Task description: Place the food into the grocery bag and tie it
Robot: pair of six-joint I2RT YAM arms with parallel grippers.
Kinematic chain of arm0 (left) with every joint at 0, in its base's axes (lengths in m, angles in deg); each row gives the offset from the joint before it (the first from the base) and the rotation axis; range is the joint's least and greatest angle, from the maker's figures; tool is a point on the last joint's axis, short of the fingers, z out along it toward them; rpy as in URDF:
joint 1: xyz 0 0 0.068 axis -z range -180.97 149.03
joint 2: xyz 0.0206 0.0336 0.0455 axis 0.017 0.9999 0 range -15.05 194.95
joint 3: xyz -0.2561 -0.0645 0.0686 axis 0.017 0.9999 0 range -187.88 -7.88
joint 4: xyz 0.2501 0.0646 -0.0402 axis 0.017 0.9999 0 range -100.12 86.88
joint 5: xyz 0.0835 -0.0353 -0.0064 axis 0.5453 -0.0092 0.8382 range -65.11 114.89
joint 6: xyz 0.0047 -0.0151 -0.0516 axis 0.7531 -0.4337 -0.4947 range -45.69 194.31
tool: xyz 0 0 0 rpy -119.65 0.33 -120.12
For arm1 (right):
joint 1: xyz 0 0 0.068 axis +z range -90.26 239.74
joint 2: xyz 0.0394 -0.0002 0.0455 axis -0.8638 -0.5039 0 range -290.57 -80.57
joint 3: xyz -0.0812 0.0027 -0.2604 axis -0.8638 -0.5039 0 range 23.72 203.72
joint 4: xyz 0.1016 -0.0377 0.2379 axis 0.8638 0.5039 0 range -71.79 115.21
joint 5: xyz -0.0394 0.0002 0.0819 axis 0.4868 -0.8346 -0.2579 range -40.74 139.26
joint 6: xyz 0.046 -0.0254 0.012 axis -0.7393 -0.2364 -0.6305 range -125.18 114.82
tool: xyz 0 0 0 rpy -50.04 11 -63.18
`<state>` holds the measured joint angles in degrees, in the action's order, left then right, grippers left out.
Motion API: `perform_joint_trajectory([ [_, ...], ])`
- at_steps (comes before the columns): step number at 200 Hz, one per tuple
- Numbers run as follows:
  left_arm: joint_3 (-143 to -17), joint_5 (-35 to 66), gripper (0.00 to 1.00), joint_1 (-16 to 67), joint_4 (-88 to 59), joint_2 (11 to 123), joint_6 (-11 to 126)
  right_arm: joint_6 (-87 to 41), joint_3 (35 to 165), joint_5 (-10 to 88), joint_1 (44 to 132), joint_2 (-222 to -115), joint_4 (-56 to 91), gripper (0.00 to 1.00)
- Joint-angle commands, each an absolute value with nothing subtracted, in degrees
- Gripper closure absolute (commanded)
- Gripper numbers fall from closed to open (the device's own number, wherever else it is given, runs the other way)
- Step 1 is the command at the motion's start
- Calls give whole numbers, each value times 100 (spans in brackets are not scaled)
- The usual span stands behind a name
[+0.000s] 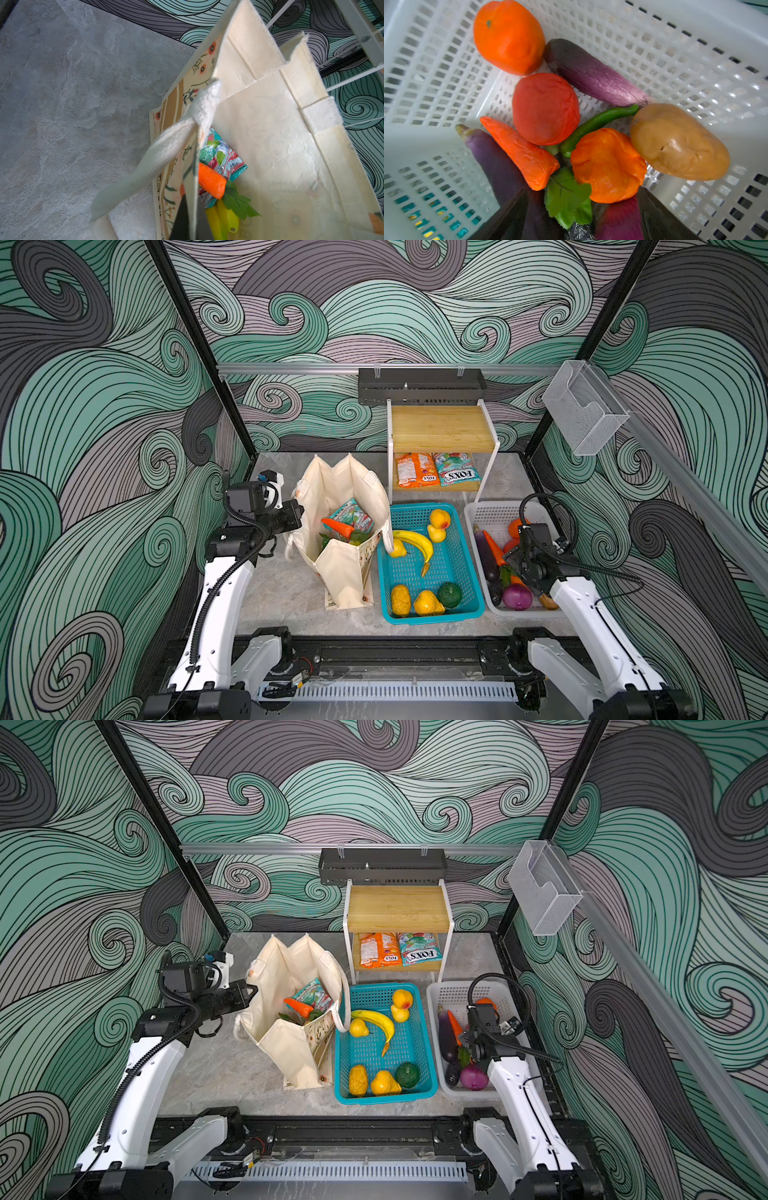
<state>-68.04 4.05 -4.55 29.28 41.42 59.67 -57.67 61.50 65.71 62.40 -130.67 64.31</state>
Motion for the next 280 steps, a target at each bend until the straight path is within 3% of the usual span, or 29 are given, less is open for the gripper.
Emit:
perform_joint_trajectory([
  [1,-6889,329,100,-379,3110,4114,5946,-5312,6108,6268,6225,-12738,6199,19],
  [114,-6897,230,100,-378,3101,4055,5948,-4381,5869,6185,6223,-11918,6423,25],
  [168,-6888,234,100,-373,3098,4093,5948,-4897,5786,6465,6188,-11556,7142,24],
  [245,-6928,133,100,-299,3184,4649,5870,-5845,6204,6335,5786,-12204,7967,26],
  [280,-7160,117,100,-299,3524,4878,5975,-5566,6090,6145,5781,-12551,7636,31],
])
